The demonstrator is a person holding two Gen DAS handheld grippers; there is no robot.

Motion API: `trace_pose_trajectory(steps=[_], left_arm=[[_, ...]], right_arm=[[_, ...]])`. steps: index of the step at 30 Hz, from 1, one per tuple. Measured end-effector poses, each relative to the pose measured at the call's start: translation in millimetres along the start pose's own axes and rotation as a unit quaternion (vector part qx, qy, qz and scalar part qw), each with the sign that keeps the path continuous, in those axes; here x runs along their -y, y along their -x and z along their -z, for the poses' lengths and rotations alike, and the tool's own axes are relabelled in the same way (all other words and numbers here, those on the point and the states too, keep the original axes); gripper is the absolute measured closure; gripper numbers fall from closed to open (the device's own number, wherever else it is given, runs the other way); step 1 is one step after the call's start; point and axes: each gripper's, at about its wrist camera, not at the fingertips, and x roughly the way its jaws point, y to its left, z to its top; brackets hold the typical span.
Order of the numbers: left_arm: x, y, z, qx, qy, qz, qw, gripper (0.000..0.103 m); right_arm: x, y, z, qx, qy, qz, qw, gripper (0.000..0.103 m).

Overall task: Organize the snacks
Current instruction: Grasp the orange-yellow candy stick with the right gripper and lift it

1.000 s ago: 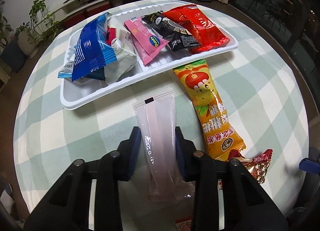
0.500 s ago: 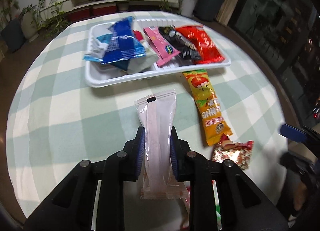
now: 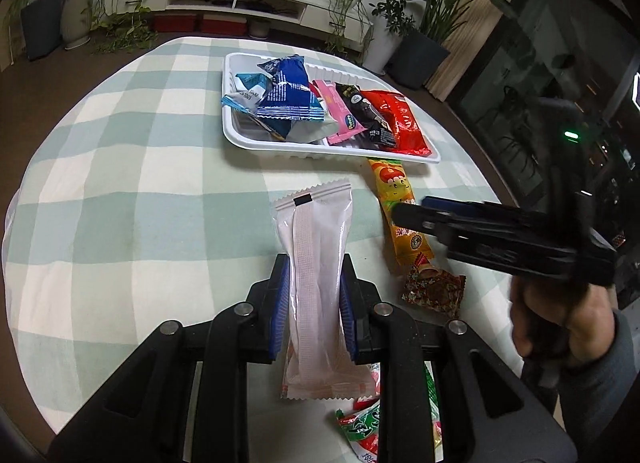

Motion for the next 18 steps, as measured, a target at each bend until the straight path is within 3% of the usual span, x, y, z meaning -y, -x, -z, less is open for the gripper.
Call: trace_pose_trajectory(steps=[7,13,18], left_arm=[[-2.5,-4.7,-1.1,0.001,0.007,0.005,1.0,0.082],[-1.8,-8.7,-1.6,0.001,0.008,0.011,0.9999,0.082],[-1.0,-9.0,-2.1,0.001,0.01,0.01,0.9999,0.082]], right_arm=[[-4.1,-23.5,-3.0,-0.026,0.004,0.022,0.999,0.059],[-10.3,-28.5,-3.4,-0.028,0.022,0.043,0.998,0.077],[-13.9,-29.1,-1.3,-0.026,0.03,0.036,0.999,0.084]])
